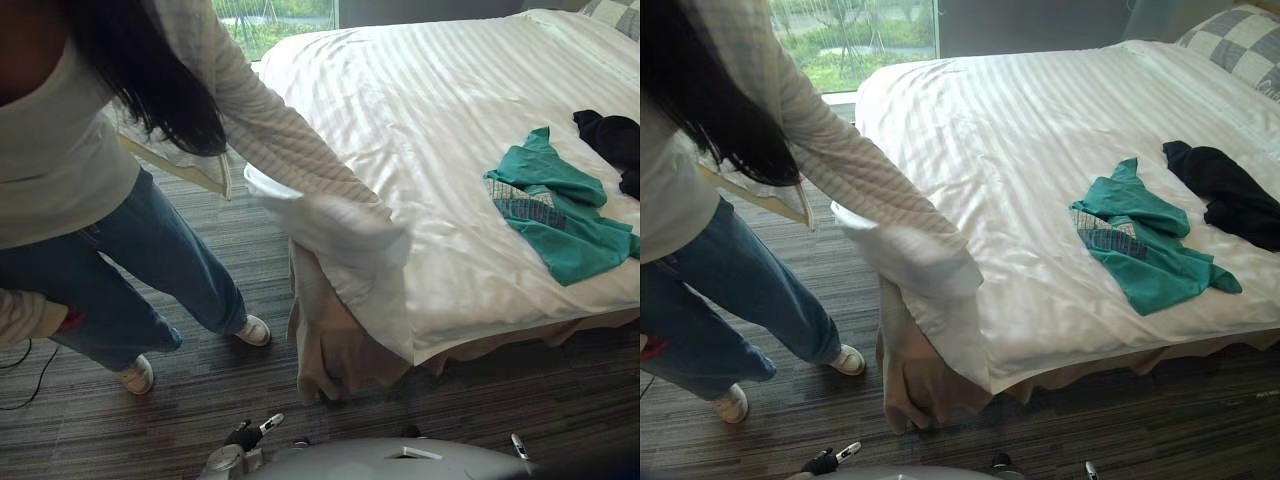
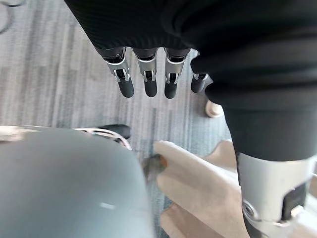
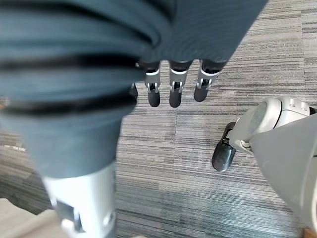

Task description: Tidy the bed and pick cloth on bed and put in laundry

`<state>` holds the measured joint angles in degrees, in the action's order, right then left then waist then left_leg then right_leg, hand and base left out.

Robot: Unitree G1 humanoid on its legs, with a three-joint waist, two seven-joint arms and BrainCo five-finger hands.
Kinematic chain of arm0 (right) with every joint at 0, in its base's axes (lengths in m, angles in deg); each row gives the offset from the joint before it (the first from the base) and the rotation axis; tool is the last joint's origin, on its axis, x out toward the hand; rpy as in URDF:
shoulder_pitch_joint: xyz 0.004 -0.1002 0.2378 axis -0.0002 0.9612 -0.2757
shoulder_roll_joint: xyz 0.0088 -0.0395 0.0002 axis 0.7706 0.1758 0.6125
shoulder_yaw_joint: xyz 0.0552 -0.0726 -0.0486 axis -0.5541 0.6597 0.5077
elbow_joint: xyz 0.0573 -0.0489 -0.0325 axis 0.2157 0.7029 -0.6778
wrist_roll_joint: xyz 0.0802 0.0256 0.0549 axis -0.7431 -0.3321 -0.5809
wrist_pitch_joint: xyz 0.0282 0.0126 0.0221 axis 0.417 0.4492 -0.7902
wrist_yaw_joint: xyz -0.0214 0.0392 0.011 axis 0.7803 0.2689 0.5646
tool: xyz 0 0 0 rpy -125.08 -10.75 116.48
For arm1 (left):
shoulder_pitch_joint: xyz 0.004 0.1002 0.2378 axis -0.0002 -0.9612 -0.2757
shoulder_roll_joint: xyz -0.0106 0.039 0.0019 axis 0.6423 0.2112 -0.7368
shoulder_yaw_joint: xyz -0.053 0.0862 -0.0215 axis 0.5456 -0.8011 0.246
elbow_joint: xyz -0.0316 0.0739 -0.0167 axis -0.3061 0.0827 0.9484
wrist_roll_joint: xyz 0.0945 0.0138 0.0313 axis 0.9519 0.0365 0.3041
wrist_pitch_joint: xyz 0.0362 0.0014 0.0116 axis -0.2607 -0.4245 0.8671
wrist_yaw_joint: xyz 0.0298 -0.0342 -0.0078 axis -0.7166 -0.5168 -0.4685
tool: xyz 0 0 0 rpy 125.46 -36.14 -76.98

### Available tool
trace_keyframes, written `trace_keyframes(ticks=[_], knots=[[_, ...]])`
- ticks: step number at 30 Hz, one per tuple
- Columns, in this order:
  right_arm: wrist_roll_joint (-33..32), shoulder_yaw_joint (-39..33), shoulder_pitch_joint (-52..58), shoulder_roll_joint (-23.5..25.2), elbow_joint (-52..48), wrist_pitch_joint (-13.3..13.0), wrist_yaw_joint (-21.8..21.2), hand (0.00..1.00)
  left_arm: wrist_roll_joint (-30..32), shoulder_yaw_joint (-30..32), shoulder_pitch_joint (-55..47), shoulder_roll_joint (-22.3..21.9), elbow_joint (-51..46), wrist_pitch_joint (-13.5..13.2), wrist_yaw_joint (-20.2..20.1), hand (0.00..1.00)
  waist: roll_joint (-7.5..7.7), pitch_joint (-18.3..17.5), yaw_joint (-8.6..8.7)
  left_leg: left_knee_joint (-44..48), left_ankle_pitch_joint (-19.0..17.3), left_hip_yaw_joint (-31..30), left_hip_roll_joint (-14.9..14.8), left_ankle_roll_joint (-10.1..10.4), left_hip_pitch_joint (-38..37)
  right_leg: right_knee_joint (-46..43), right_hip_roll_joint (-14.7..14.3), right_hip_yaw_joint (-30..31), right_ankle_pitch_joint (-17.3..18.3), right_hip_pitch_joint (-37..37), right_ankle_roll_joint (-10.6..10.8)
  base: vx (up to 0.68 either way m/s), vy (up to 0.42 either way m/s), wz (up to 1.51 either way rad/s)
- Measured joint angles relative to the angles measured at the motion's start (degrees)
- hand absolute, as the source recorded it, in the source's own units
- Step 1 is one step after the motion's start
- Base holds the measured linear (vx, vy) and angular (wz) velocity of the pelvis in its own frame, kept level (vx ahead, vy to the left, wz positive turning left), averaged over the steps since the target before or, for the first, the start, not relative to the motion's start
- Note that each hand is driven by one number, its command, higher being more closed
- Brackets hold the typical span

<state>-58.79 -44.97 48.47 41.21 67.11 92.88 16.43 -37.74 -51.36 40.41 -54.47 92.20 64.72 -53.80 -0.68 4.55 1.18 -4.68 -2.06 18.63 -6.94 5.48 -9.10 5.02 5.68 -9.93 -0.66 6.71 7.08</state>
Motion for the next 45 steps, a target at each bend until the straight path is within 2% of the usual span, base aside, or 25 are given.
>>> trace_keyframes(ticks=[5, 13, 15, 19, 21, 22, 23, 24, 26, 27, 28, 29, 32, 33, 36, 40, 42, 45], knots=[[0.01, 0.2, -0.1, 1.23, 0.34, 0.12, -0.27, 0.0, -1.27, 1.96, -0.03, 0.56, 1.92, 1.38, -2.99, 0.0, 0.5, 0.29, -0.11, 0.03, -0.18, -0.18, 0.38, -0.2, 0.02, -0.12, 0.45, -0.21, 0.04, -0.01, -0.05, -0.03, -0.01, 0.01], [0.5, 1.02, 0.5, 1.33, 0.55, 0.22, -0.26, 0.0, -5.24, 4.56, -1.27, -0.33, 2.03, 2.09, -2.68, 0.0, 0.16, 0.34, -0.26, 0.33, -0.09, -1.56, 0.74, -0.44, 0.12, -1.07, 1.02, -1.86, 1.29, -0.13, -0.63, -0.08, -0.029, 0.06], [0.51, 1.26, 0.7, 1.3, 0.56, 0.23, -0.27, 0.0, -8.27, 5.78, -1.83, -0.87, 2.03, 2.08, -1.72, 0.0, 0.03, 0.19, -0.31, -0.02, 0.12, -1.98, 0.86, -0.54, 0.15, -1.16, 1.1, -2.24, 1.47, -0.09, -0.68, -0.04, -0.018, 0.13], [0.51, 1.22, 0.64, 1.22, 0.76, 0.42, -0.28, 0.0, -15.29, 9.67, -2.8, -1.25, 2.05, 1.51, 2.63, 0.0, -0.16, -0.02, -0.34, -0.26, 0.27, -3.34, 1.1, -0.67, 0.33, -1.01, 1.34, -3.63, 1.58, 0.42, -0.39, 0.01, -0.01, 0.16], [0.61, 0.86, 0.54, 1.05, 1.13, 0.79, -0.56, 0.0, -20.17, 15.23, -2.58, -0.84, 2.02, -0.59, 6.72, 0.0, -0.21, -0.22, -0.41, -0.33, 0.28, -3.96, 1.1, -0.66, 0.28, -0.95, 1.38, -4.48, 1.76, 0.95, -0.14, 0.04, -0.013, 0.17], [0.66, 0.77, 0.5, 1.04, 1.13, 0.82, -0.62, 0.0, -20.46, 15.85, -2.55, -0.75, 2.0, -0.73, 7.03, 0.0, -0.22, -0.22, -0.41, -0.33, 0.28, -3.99, 1.1, -0.66, 0.28, -0.94, 1.38, -4.54, 1.76, 0.98, -0.13, 0.05, -0.01, 0.15], [1.28, 0.05, 0.23, 0.92, 1.12, 1.16, -1.11, 0.0, -24.06, 21.39, -2.07, 0.33, 1.93, -2.28, 10.06, 0.0, -0.29, -0.2, -0.36, -0.4, 0.27, -4.21, 1.1, -0.65, 0.25, -0.76, 1.37, -4.99, 1.85, 1.37, 0.0, 0.04, -0.009, 0.13], [1.53, 0.01, 0.25, 0.87, 1.13, 1.27, -1.24, 0.0, -25.64, 23.51, -1.78, 1.12, 1.92, -3.16, 11.18, 0.0, -0.33, -0.2, -0.37, -0.41, 0.26, -4.35, 1.1, -0.63, 0.21, -0.73, 1.36, -5.09, 1.94, 1.57, 0.13, 0.05, -0.014, 0.19], [2.22, 0.02, 0.26, 0.7, 1.59, 1.31, -1.55, 0.0, -31.61, 30.76, -0.29, 5.84, 1.41, -7.36, 14.91, 0.0, -0.63, -0.42, -0.46, -0.49, 0.14, -4.95, 1.01, -0.46, 0.17, -0.84, 1.29, -5.39, 2.22, 1.82, 0.53, 0.05, -0.019, 0.12], [2.22, 0.02, 0.26, 0.65, 1.64, 1.31, -1.67, 0.0, -32.39, 32.58, 0.2, 7.07, 0.68, -8.51, 15.43, 0.0, -0.67, -0.51, -0.53, -0.54, 0.12, -4.94, 0.97, -0.44, 0.16, -0.83, 1.25, -5.4, 2.24, 1.82, 0.56, 0.04, -0.019, 0.05], [2.22, 0.03, 0.27, 0.5, 1.64, 1.29, -1.99, 0.0, -33.24, 35.23, 1.25, 9.47, -1.52, -11.12, 16.83, 0.0, -0.75, -0.55, -0.58, -0.69, 0.12, -4.9, 0.96, -0.43, 0.12, -0.84, 1.24, -5.46, 2.3, 1.85, 0.62, 0.03, -0.016, 0.04], [2.22, 0.07, 0.32, 0.3, 1.64, 1.13, -2.38, 0.0, -32.36, 36.68, 2.09, 11.84, -3.81, -14.04, 18.45, 0.0, -0.92, -0.58, -0.61, -0.83, 0.12, -4.85, 0.97, -0.43, 0.13, -0.83, 1.25, -5.57, 2.3, 1.85, 0.61, 0.01, -0.01, 0.03], [2.21, 0.48, 0.58, 0.12, 1.63, 0.62, -2.82, 0.0, -27.09, 37.15, 5.23, 16.62, -11.79, -18.7, 22.3, 0.0, -1.33, -0.7, -0.81, -0.84, 0.07, -4.66, 1.09, -0.43, 0.13, -0.84, 1.37, -5.55, 2.32, 1.87, 0.59, 0.0, 0.0, 0.0], [2.21, 1.19, 0.61, 0.1, 1.53, 0.36, -2.94, 0.0, -25.31, 36.64, 6.48, 17.82, -14.25, -19.2, 23.58, 0.0, -1.49, -0.72, -0.83, -0.84, 0.07, -4.6, 1.1, -0.44, 0.14, -0.84, 1.39, -5.52, 2.32, 1.88, 0.58, 0.0, 0.0, 0.0], [2.18, 3.15, 1.14, 0.23, 0.25, 0.0, -2.95, 0.0, -18.41, 31.82, 9.37, 20.98, -21.6, -19.28, 26.18, 0.0, -2.17, -1.18, -1.0, -0.85, 0.05, -3.65, 1.08, -0.44, 0.12, -0.89, 1.4, -4.86, 2.31, 1.8, 0.57, -0.02, -0.018, -0.11], [2.17, 4.62, 3.57, 0.64, -1.86, -0.09, -2.87, 0.0, -7.19, 21.99, 14.68, 23.74, -32.55, -19.38, 26.17, 0.0, -2.77, -1.58, -0.6, -0.85, 0.02, -3.05, 0.95, -0.44, -0.05, -0.94, 1.21, -3.62, 2.31, 1.63, 0.56, -0.02, -0.026, -0.08], [2.19, 4.82, 4.23, 0.79, -1.92, -0.09, -2.87, 0.0, -3.24, 17.73, 17.14, 24.76, -35.86, -19.38, 25.66, 0.0, -2.92, -1.66, -0.59, -0.84, -0.07, -2.0, 0.79, -0.31, -0.38, -0.99, 1.02, -2.79, 2.26, 1.31, 0.5, -0.02, -0.028, -0.24], [2.27, 4.81, 4.66, 1.01, -1.98, -0.07, -2.96, 0.0, 3.04, 9.6, 20.51, 25.31, -41.4, -19.31, 21.86, 0.0, -3.59, -1.84, 0.13, -0.84, -0.26, -0.39, 0.67, -0.14, -0.74, -1.21, 0.78, -1.13, 2.13, 0.4, 0.34, -0.01, -0.031, -0.3]])
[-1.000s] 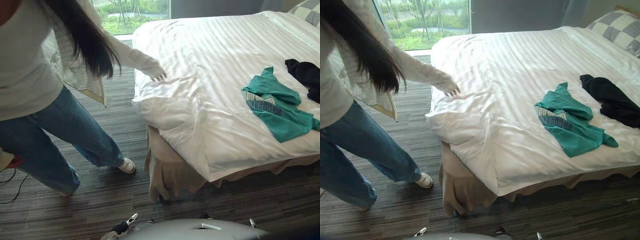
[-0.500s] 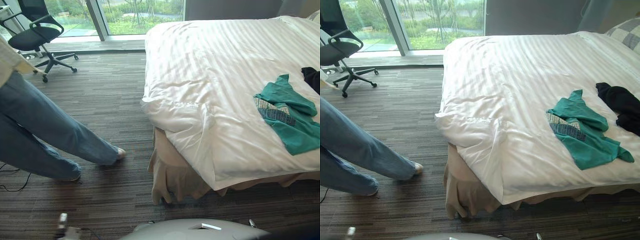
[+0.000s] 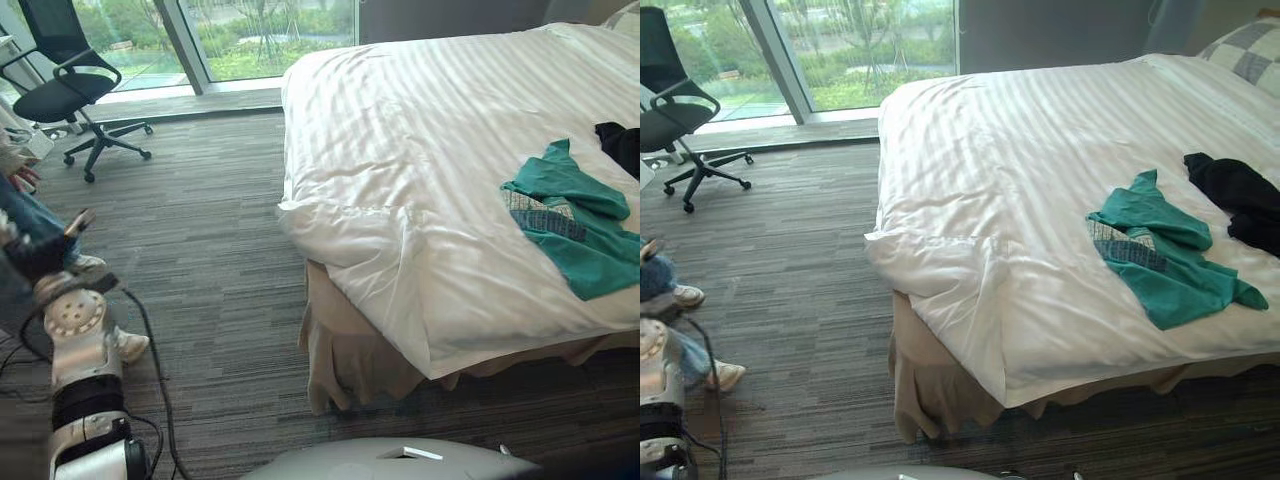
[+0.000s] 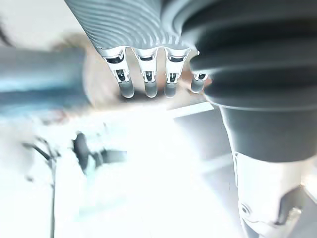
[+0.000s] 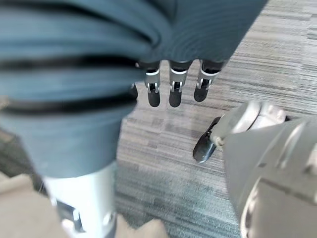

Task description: Tidy the bed and pick cloth on bed and put in laundry

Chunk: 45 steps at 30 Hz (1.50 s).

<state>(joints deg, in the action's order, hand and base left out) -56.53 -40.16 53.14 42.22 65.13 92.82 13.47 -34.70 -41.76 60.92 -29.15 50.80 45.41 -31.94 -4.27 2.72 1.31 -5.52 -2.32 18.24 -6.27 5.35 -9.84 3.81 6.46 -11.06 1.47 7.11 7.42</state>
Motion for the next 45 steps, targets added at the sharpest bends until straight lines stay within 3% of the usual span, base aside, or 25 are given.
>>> trace_keyframes(ticks=[6, 10, 14, 19, 23, 29, 30, 34, 37, 41, 45], knots=[[2.43, -0.2, 0.25, 0.03, 0.02, 0.0, -0.64, 0.0, 8.32, -13.19, 6.14, 0.08, -3.44, 0.83, -9.13, 0.0, -0.64, 0.0, 2.6, 0.05, -0.02, 1.93, -0.07, 0.01, -0.59, -0.27, -0.26, 2.15, -0.15, -0.75, -0.15, 0.01, -0.031, -0.21], [5.9, -0.25, 0.4, 0.0, 0.08, 0.03, -1.89, 0.0, 11.25, -22.99, 11.0, 0.1, -1.72, 3.85, -14.43, 0.0, -0.93, 0.57, 3.8, 0.92, -0.28, 3.47, -0.11, -0.25, -1.21, -0.77, -0.26, 3.62, -0.16, -0.82, -0.23, -0.01, -0.043, -0.17], [7.18, -0.25, 0.31, -0.03, 0.07, 0.11, -3.04, 0.0, 13.38, -30.37, 16.17, 0.1, 6.3, 8.68, -16.94, 0.0, -1.5, 2.63, 5.53, 2.67, -0.74, 4.59, -0.37, -0.3, -1.18, -2.72, -0.21, 4.59, 0.34, -1.63, -1.0, -0.06, -0.036, -0.13], [9.49, -0.42, 0.3, -0.65, -1.45, 0.06, -4.51, 0.0, 13.74, -34.71, 18.22, -0.03, 11.29, 12.62, -18.29, 0.0, -2.56, 5.06, 7.27, 3.13, -0.74, 6.18, -0.34, -0.31, -0.96, -6.76, -0.24, 6.95, 1.55, -4.87, -1.88, -0.09, -0.022, -0.23], [11.95, -2.5, -0.17, -3.26, -3.2, 0.04, -6.19, 0.0, 18.12, -37.64, 21.53, -3.87, 18.21, 15.75, -18.63, 0.0, -4.68, 7.72, 9.47, 3.24, -0.95, 6.56, 0.73, -0.84, 1.36, -12.73, 0.76, 8.52, 4.09, -10.82, -2.04, -0.13, 0.003, -0.1], [13.44, -2.77, -3.32, -7.45, -4.93, -0.02, -7.58, 0.0, 23.74, -40.15, 26.98, -8.73, 28.41, 18.9, -18.66, 0.0, -5.67, 13.94, 13.47, 4.79, -1.62, 8.41, 3.17, -1.94, 5.5, -23.01, 3.33, 12.71, 7.22, -20.29, -0.39, -0.1, -0.01, -0.17], [13.44, -2.95, -3.7, -7.49, -5.07, -0.03, -7.76, 0.0, 24.59, -40.49, 27.52, -8.69, 28.52, 19.55, -19.1, 1.0, -5.56, 14.48, 13.76, 4.81, -1.53, 8.72, 3.36, -2.0, 6.08, -23.85, 3.48, 13.06, 7.36, -21.22, -0.11, -0.01, -0.025, -0.09], [13.33, -3.86, -4.83, -7.44, -6.72, -0.04, -8.6, 0.0, 33.88, -41.98, 30.6, -8.14, 28.8, 25.17, -23.74, 1.0, -5.04, 16.13, 13.8, 5.73, -1.56, 11.44, 3.27, -1.81, 7.12, -26.71, 3.42, 14.58, 7.65, -24.26, 0.63, 0.05, -0.033, -0.15], [13.16, -2.74, -5.64, -7.43, -8.94, -1.19, -9.78, 0.0, 34.95, -42.02, 32.03, -7.41, 29.97, 25.37, -24.92, 1.0, -4.75, 16.31, 13.92, 6.13, -1.99, 13.04, 2.99, -1.22, 7.17, -27.11, 3.42, 14.97, 8.0, -24.48, 1.15, 0.05, -0.02, -0.08], [13.29, -0.83, -6.26, -7.34, -10.5, -1.74, -10.77, 0.0, 34.66, -41.98, 32.08, -7.1, 29.94, 23.64, -24.88, 1.0, -4.48, 16.49, 13.94, 6.78, -2.53, 14.3, 2.63, -0.93, 7.22, -27.05, 3.53, 15.0, 8.14, -24.27, 1.37, 0.05, -0.009, -0.01], [14.14, -0.8, -6.15, -6.49, -10.35, -1.84, -11.32, 0.0, 32.56, -44.52, 30.2, -5.11, 27.05, 18.2, -24.92, 1.0, -4.17, 16.52, 13.73, 6.68, -2.54, 13.39, 2.44, -0.92, 5.8, -26.51, 3.9, 13.32, 8.45, -21.62, 1.83, 0.04, -0.015, 0.19]])
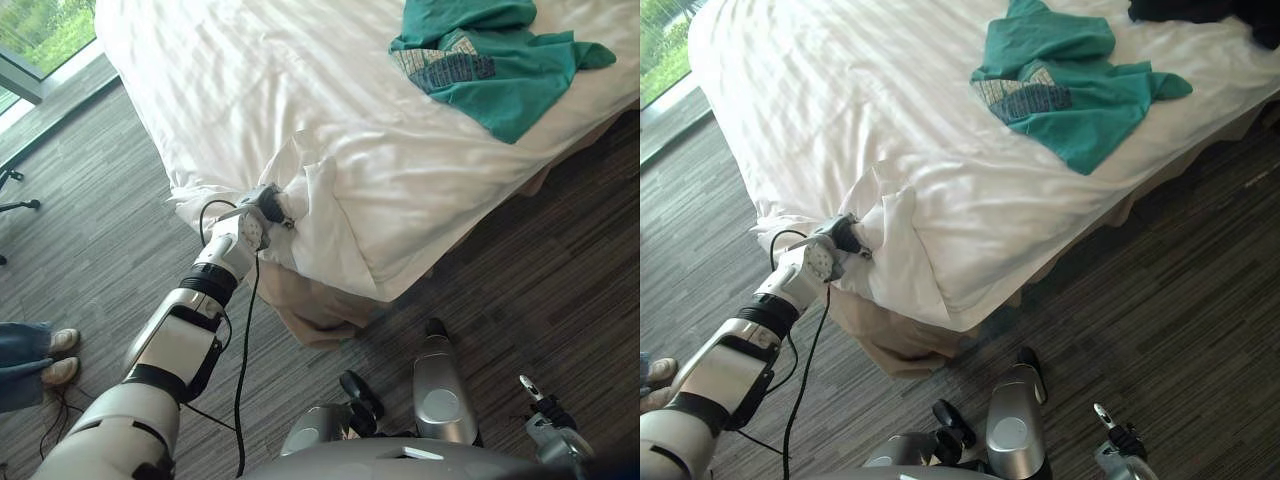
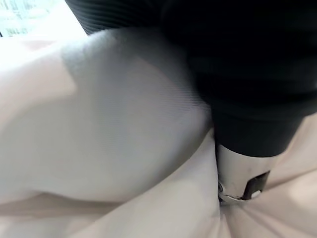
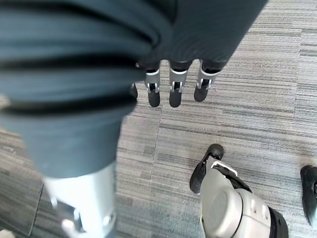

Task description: Tidy the bed and pick cloth on bed and put in laundry

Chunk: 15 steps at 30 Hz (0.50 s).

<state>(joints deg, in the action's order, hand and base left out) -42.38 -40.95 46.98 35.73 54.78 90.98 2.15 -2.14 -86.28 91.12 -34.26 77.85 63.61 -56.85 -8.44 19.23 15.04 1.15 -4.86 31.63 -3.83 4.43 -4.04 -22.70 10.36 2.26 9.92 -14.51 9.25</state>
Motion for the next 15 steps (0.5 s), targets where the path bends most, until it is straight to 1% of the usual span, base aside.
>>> trace_keyframes(ticks=[1, 2, 3, 4, 5, 6, 7, 9, 10, 11, 12, 13, 14, 15], knots=[[0.99, -0.07, 0.25, 0.23, 0.54, 0.01, -0.04, 0.0, -1.53, -2.02, -1.28, 1.41, -3.37, -0.91, -0.53, 1.0, 0.25, -0.09, -0.02, -0.02, 0.0, -1.2, -0.12, 0.0, -0.1, 0.47, 0.28, -1.17, 0.06, 1.11, 0.03, 0.04, -0.026, 0.37], [1.57, -0.13, 0.36, 0.29, 0.97, 0.04, -0.02, 0.0, -2.25, -2.78, -2.07, 2.02, -5.37, -1.31, -1.18, 1.0, 0.34, -0.19, -0.18, -0.05, 0.0, -1.87, -0.15, 0.0, -0.1, 0.72, 0.45, -1.91, 0.06, 1.57, 0.03, 0.05, -0.029, 0.61], [1.66, -0.45, 0.41, 0.31, 2.18, 0.16, 0.09, 0.0, -4.86, -4.1, -4.5, 3.6, -10.37, -1.97, -3.28, 1.0, 0.6, -0.36, -0.52, -0.11, 0.1, -3.9, -0.18, -0.09, -0.53, 1.25, 0.82, -3.67, 0.06, 2.99, 0.03, 0.06, -0.028, 0.53], [1.73, -0.62, 0.57, 0.32, 2.35, 0.23, 0.15, 0.0, -5.95, -4.23, -5.79, 4.12, -12.42, -2.11, -4.11, 1.0, 0.61, -0.38, -0.62, -0.29, 0.17, -4.5, -0.19, -0.17, -0.84, 1.74, 0.85, -4.71, 0.06, 3.84, 0.03, 0.08, -0.025, 0.6], [2.18, -0.69, 1.09, 0.33, 2.81, 0.3, 0.36, 0.0, -8.54, -4.15, -8.78, 5.27, -16.47, -2.3, -6.1, 1.0, 0.56, -0.88, -1.19, -0.53, 0.19, -5.81, -0.19, -0.19, -1.33, 2.72, 1.05, -6.02, 0.04, 5.4, 0.01, 0.07, -0.006, 0.45], [2.48, -0.67, 1.87, 0.41, 3.39, 0.66, 0.77, 0.0, -11.22, -3.77, -12.17, 6.39, -20.24, -2.59, -8.09, 1.0, 0.42, -2.23, -2.26, -0.75, 0.2, -7.0, -0.17, -0.2, -1.34, 3.63, 1.22, -7.1, 0.03, 6.28, 0.01, 0.07, 0.003, 0.43], [2.59, -0.68, 2.01, 0.4, 4.09, 0.81, 0.98, 0.0, -12.39, -3.08, -14.23, 6.88, -22.12, -2.63, -8.98, 1.0, 0.33, -2.89, -2.61, -0.82, 0.22, -7.49, -0.16, -0.2, -1.34, 4.37, 1.34, -8.0, 0.02, 7.12, 0.02, 0.08, 0.01, 0.47], [2.57, -0.61, 2.32, 0.65, 5.74, 1.29, 2.05, 0.0, -16.45, 1.47, -22.74, 7.81, -29.13, -2.55, -11.34, 1.0, 0.4, -4.96, -3.92, -0.82, 0.23, -10.29, -0.15, -0.22, -1.43, 7.42, 1.61, -10.72, -0.49, 10.21, 0.47, 0.1, 0.01, 0.54], [2.57, -0.6, 2.36, 0.75, 6.02, 1.3, 2.2, 0.0, -17.4, 2.68, -24.85, 7.82, -30.57, -2.55, -11.65, 1.0, 0.41, -5.43, -4.34, -0.82, 0.23, -10.69, -0.15, -0.22, -1.43, 8.28, 1.63, -11.28, -0.73, 10.95, 0.66, 0.11, 0.025, 0.42], [2.52, -0.34, 2.4, 1.0, 6.36, 1.36, 2.56, 0.0, -19.12, 4.84, -28.76, 7.69, -33.31, -2.44, -11.9, 1.0, 0.55, -6.28, -5.55, -0.78, 0.23, -11.49, -0.12, -0.22, -1.43, 9.84, 1.62, -12.13, -1.12, 12.09, 0.61, 0.07, 0.02, 0.28], [2.5, 0.01, 2.4, 1.06, 6.6, 1.38, 2.74, 0.0, -20.32, 6.04, -30.82, 7.5, -34.51, -2.3, -11.88, 0.0, 0.66, -6.76, -6.04, -0.77, 0.23, -11.93, -0.11, -0.22, -1.35, 10.62, 1.63, -12.55, -1.18, 12.68, 0.63, 0.09, 0.025, 0.32], [2.27, 0.7, 2.44, 1.13, 6.92, 1.53, 3.14, 0.0, -21.87, 8.57, -34.55, 6.19, -36.22, -1.77, -11.67, 0.0, 1.01, -7.43, -6.9, -0.7, 0.23, -12.71, -0.03, -0.23, -1.33, 11.97, 1.62, -13.32, -1.56, 13.84, 0.73, 0.08, 0.018, 0.36], [1.5, 1.09, 2.43, 1.33, 7.1, 1.9, 3.54, 0.0, -24.34, 10.77, -37.3, 4.16, -36.94, -1.29, -10.6, 0.0, 1.2, -8.08, -7.79, -0.46, 0.23, -13.72, 0.14, -0.23, -1.21, 13.37, 1.59, -14.34, -2.05, 15.11, 0.72, 0.12, 0.036, 0.34], [1.39, 1.1, 2.44, 1.54, 7.16, 2.0, 3.73, 0.0, -25.04, 11.71, -38.44, 3.08, -37.1, -1.03, -10.32, 0.0, 1.46, -8.37, -8.26, -0.3, 0.23, -13.92, 0.2, -0.23, -1.16, 13.96, 1.55, -14.5, -2.18, 15.57, 0.61, 0.12, 0.034, 0.27]])
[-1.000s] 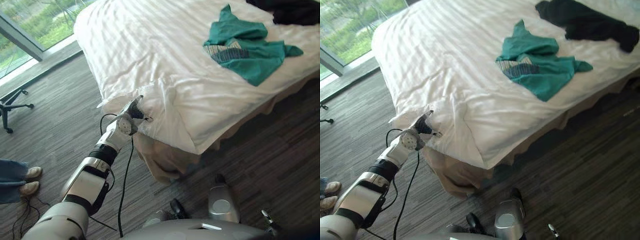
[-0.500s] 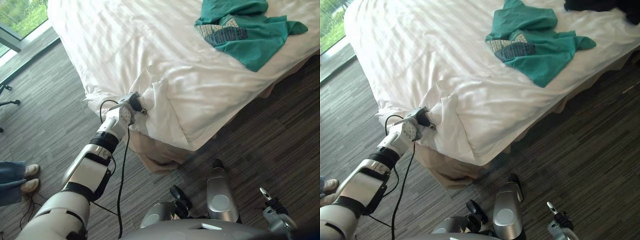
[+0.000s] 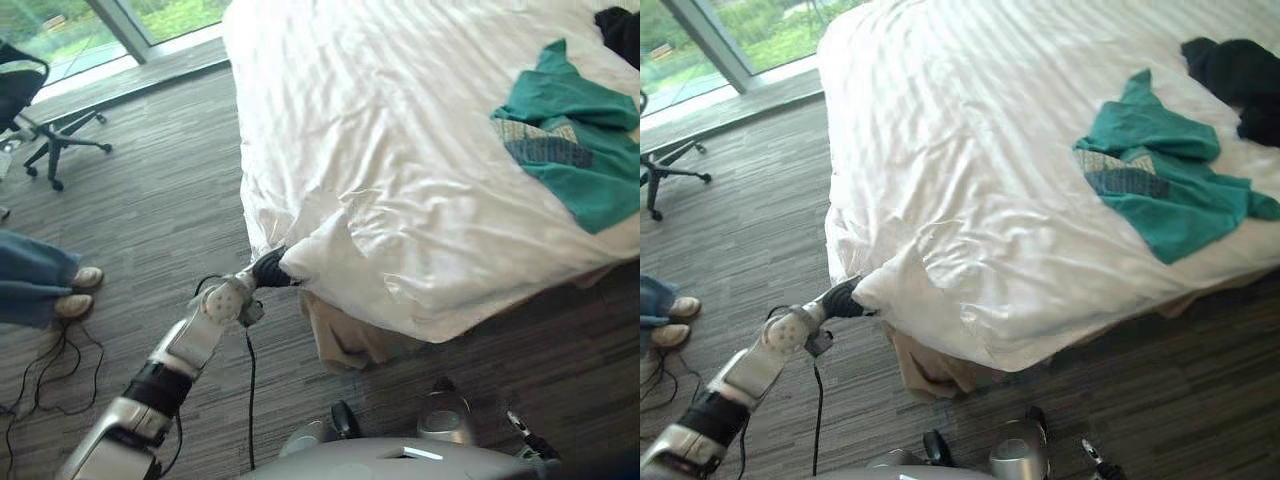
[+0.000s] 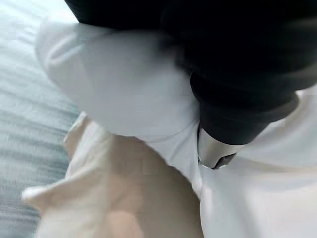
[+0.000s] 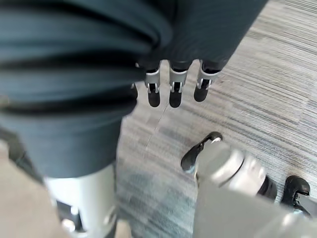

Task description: Tidy the bed and pick cloth on bed and put in laundry

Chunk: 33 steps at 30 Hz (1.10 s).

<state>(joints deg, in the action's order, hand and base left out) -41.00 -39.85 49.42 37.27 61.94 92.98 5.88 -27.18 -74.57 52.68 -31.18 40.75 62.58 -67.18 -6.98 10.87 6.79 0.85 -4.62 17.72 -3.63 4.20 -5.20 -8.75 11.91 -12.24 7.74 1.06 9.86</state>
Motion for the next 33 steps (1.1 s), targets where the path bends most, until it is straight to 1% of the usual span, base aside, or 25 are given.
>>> trace_keyframes(ticks=[2, 4, 6, 8, 9, 11, 12, 13, 14, 15, 16, 18, 19, 20, 21, 22, 23, 24, 26, 27, 28, 30, 31, 32, 33], knots=[[-0.35, 0.98, 0.04, 1.21, 0.09, 0.61, 0.52, 0.0, -4.51, 2.73, -4.96, -3.9, 1.19, 0.9, 2.67, 0.0, 1.24, -1.17, -1.14, 0.5, -0.01, -1.49, 0.08, -0.01, 0.13, 2.12, -0.09, -1.27, -0.04, 1.87, -0.05, 0.12, -0.005, 0.21], [-1.3, 2.14, 0.04, 1.67, 0.25, 1.42, 0.83, 0.0, -6.92, 4.18, -7.53, -7.1, 5.72, 1.23, 4.13, 0.0, 1.81, -1.64, -1.63, 0.58, -0.03, -2.56, -0.09, -0.04, -0.15, 2.86, -0.41, -1.38, -0.05, 2.88, -0.06, 0.11, -0.029, 0.19], [-2.23, 2.55, 0.03, 1.94, 0.48, 2.06, 1.0, 0.0, -7.11, 5.21, -8.97, -10.27, 12.15, 0.77, 6.22, 0.0, 2.31, -2.0, -1.8, 0.83, -0.08, -2.89, -0.34, -0.03, -0.62, 3.04, -0.68, -1.38, -0.05, 3.85, -0.07, 0.11, -0.026, 0.12], [-2.31, 2.63, 0.09, 2.12, 1.43, 2.66, 1.45, 0.0, -7.12, 6.35, -9.71, -13.6, 18.56, 0.0, 9.86, 0.0, 2.79, -2.32, -2.93, 2.08, -0.47, -3.0, -0.55, -0.2, -1.26, 3.07, -0.79, -1.36, -0.03, 5.1, -0.11, 0.13, -0.028, 0.0], [-2.3, 2.71, 0.12, 2.1, 1.8, 3.12, 1.57, 0.0, -7.14, 6.94, -10.09, -15.78, 22.12, -1.08, 13.03, 0.0, 2.98, -2.38, -3.23, 3.55, -1.26, -3.15, -0.75, -0.16, -1.85, 3.27, -0.82, -1.36, -0.01, 6.5, -0.16, 0.12, -0.024, -0.02], [-2.3, 3.53, 0.12, 2.16, 1.81, 3.5, 1.57, 0.0, -7.12, 7.87, -10.53, -17.5, 25.55, -1.63, 15.29, 0.0, 3.2, -2.95, -3.2, 6.05, -2.3, -3.5, -0.87, -0.27, -1.73, 3.61, -0.66, -1.35, -0.01, 7.68, -0.16, 0.12, -0.011, -0.04], [-2.3, 4.14, -0.1, 2.92, 1.71, 3.63, 1.55, 0.0, -7.07, 10.07, -10.57, -18.88, 30.72, -1.39, 17.87, 0.0, 4.86, -2.78, -3.27, 11.44, -3.95, -4.24, -0.74, 0.2, 0.24, 3.68, 0.69, -1.27, -0.08, 8.98, -0.29, 0.12, 0.005, -0.14], [-2.3, 4.31, -0.15, 3.37, 1.77, 3.7, 1.57, 0.0, -7.05, 11.45, -10.89, -19.52, 33.21, -1.09, 18.89, 0.0, 5.27, -3.02, -3.46, 10.7, -5.29, -4.79, -0.02, 0.64, 0.39, 3.72, 1.25, -1.21, -0.04, 9.24, -0.35, 0.09, 0.003, -0.17], [-2.32, 4.31, -0.2, 3.28, 2.01, 3.94, 1.58, 0.0, -7.03, 13.73, -11.51, -20.78, 36.55, -0.27, 20.49, 0.0, 4.45, -3.66, -3.51, 4.63, -3.27, -6.39, 0.79, -0.6, -0.07, 3.73, 0.91, -1.43, -0.03, 9.34, -0.37, 0.04, 0.007, -0.11], [-2.33, 3.93, -0.24, 2.64, 2.39, 4.34, 1.63, 0.0, -7.1, 17.05, -12.89, -21.8, 41.18, 1.56, 23.19, 0.0, 3.57, -4.43, -3.65, 2.13, -2.16, -6.09, 0.61, -1.26, -0.93, 3.87, 0.04, -1.46, 0.47, 9.35, -0.35, 0.08, -0.007, -0.01], [-2.35, 3.86, -0.32, 2.93, 2.51, 4.6, 1.64, 0.0, -7.1, 18.99, -13.43, -22.06, 43.28, 2.36, 24.5, 0.0, 3.17, -4.87, -3.7, 2.18, -2.15, -6.19, 0.55, -1.27, -1.05, 3.58, 0.14, -1.66, 0.54, 9.42, -0.26, 0.15, -0.01, 0.06], [-2.38, 3.7, -0.32, 4.78, 3.68, 5.02, 1.59, 0.0, -10.9, 27.64, -16.26, -21.66, 48.4, 6.69, 29.4, 0.0, 4.64, -4.63, -4.69, 2.97, -2.15, -6.31, 0.55, -1.29, -1.76, 0.54, 0.32, -1.93, 0.39, 9.45, -0.26, 0.17, -0.016, 0.12], [-2.37, 3.43, -0.32, 5.19, 4.12, 5.09, 1.6, 0.0, -12.01, 30.03, -16.84, -21.46, 49.56, 7.83, 30.55, 0.0, 4.92, -4.65, -4.86, 3.39, -2.15, -6.59, 0.2, -1.29, -1.85, -1.14, 0.25, -2.02, 0.39, 9.16, -0.27, 0.15, -0.047, 0.28], [-2.39, 2.23, -0.33, 5.63, 4.56, 5.28, 1.53, 0.0, -14.73, 34.43, -18.09, -21.61, 51.17, 10.02, 32.59, 0.0, 3.82, -4.29, -4.86, 4.29, -2.14, -7.53, -1.56, -1.3, -1.9, -5.69, -0.43, -1.82, 2.63, 6.81, -1.81, 0.11, -0.093, 0.25], [-2.62, 1.87, -0.37, 5.76, 4.49, 5.49, 1.52, 0.0, -17.01, 39.03, -18.95, -22.08, 52.27, 12.28, 34.57, 0.0, 3.82, -4.49, -4.86, 4.36, -2.14, -7.45, -2.65, -1.28, -2.3, 1.17, -2.54, -1.74, 3.71, 6.91, -2.15, 0.11, -0.128, 0.17], [-2.79, 1.87, -0.38, 5.83, 4.46, 5.48, 1.51, 0.0, -17.69, 41.05, -19.86, -21.48, 52.75, 13.25, 35.19, 0.0, 4.63, -4.57, -5.01, 4.58, -2.16, -7.26, -2.39, -1.26, -2.39, 5.1, -2.99, -1.79, 0.73, 6.83, -3.53, 0.07, -0.118, 0.15], [-2.88, 1.1, 0.07, 5.32, 4.76, 5.27, 1.56, 0.0, -17.93, 44.51, -20.68, -21.85, 53.8, 14.87, 35.99, 0.0, 4.87, -4.79, -4.91, 5.37, -2.98, -7.84, -1.9, -0.28, -2.09, 6.02, -2.88, -2.68, -0.8, 7.6, -0.66, 0.11, -0.082, 0.17], [-2.92, 0.62, 0.35, 5.09, 5.19, 4.94, 1.63, 0.0, -17.98, 45.75, -20.67, -22.52, 53.75, 15.59, 36.02, 0.0, 4.97, -5.2, -4.88, 5.26, -3.07, -7.73, -2.25, -0.23, -2.41, 6.08, -3.1, -2.76, -0.84, 7.56, -0.71, 0.12, -0.058, 0.19], [-3.67, 0.12, 0.44, 2.88, 6.21, 4.67, 2.08, 0.0, -16.74, 49.17, -20.7, -25.14, 53.67, 18.24, 34.17, 0.0, 3.68, -5.28, -6.08, 4.9, -2.93, -7.25, -2.51, -0.28, -3.06, 6.68, -3.48, -2.7, -0.83, 8.04, -0.72, 0.1, -0.05, -0.07], [-3.99, 0.04, 0.43, 2.56, 6.24, 4.69, 2.16, 0.0, -16.34, 49.7, -20.72, -25.68, 53.67, 18.58, 33.33, 0.0, 3.39, -5.27, -6.12, 4.76, -2.86, -7.26, -2.45, -0.21, -3.07, 6.93, -3.6, -2.71, -0.83, 8.45, -0.72, 0.07, -0.056, -0.07], [-4.39, -0.01, 0.4, 1.73, 6.25, 4.72, 2.45, 0.0, -13.29, 50.0, -20.72, -26.51, 53.63, 18.52, 30.7, 0.0, 2.37, -5.45, -6.12, 4.11, -2.73, -7.21, -2.44, -0.13, -3.41, 6.95, -3.64, -2.7, -0.84, 8.54, -0.73, 0.08, -0.048, 0.0], [-4.62, 0.03, 0.1, 1.56, 6.31, 4.9, 2.68, 0.0, -10.13, 49.81, -20.77, -26.65, 53.54, 16.2, 27.61, 0.0, 1.94, -5.47, -6.05, 2.96, -1.98, -7.15, -2.29, 0.07, -4.3, 6.96, -3.61, -2.7, -0.85, 8.61, -0.75, 0.04, -0.016, 0.0], [-5.01, 0.03, -0.11, 1.8, 6.36, 4.95, 2.67, 0.0, -9.94, 49.6, -20.64, -26.55, 53.37, 13.82, 26.24, 0.0, 1.97, -5.46, -6.11, 2.42, -1.56, -7.07, -2.28, 0.36, -4.55, 6.97, -3.64, -2.67, -0.95, 8.55, -0.89, 0.03, -0.02, 0.0], [-5.72, 0.0, -0.35, 1.99, 6.57, 4.82, 2.75, 0.0, -9.97, 48.01, -19.93, -26.46, 52.97, 10.07, 24.0, 0.0, 2.11, -5.49, -6.05, 1.41, -1.15, -7.05, -2.27, 0.42, -4.84, 7.01, -3.73, -2.68, -0.99, 8.33, -0.9, 0.0, 0.0, 0.0], [-6.31, -0.03, -0.52, 1.99, 6.83, 4.74, 2.95, 0.0, -9.95, 46.61, -19.53, -26.43, 52.57, 8.53, 22.96, 0.0, 2.16, -5.47, -6.03, 1.15, -1.15, -7.05, -2.28, 0.42, -4.8, 7.16, -3.78, -2.68, -1.08, 8.28, -0.97, 0.0, 0.0, 0.0]])
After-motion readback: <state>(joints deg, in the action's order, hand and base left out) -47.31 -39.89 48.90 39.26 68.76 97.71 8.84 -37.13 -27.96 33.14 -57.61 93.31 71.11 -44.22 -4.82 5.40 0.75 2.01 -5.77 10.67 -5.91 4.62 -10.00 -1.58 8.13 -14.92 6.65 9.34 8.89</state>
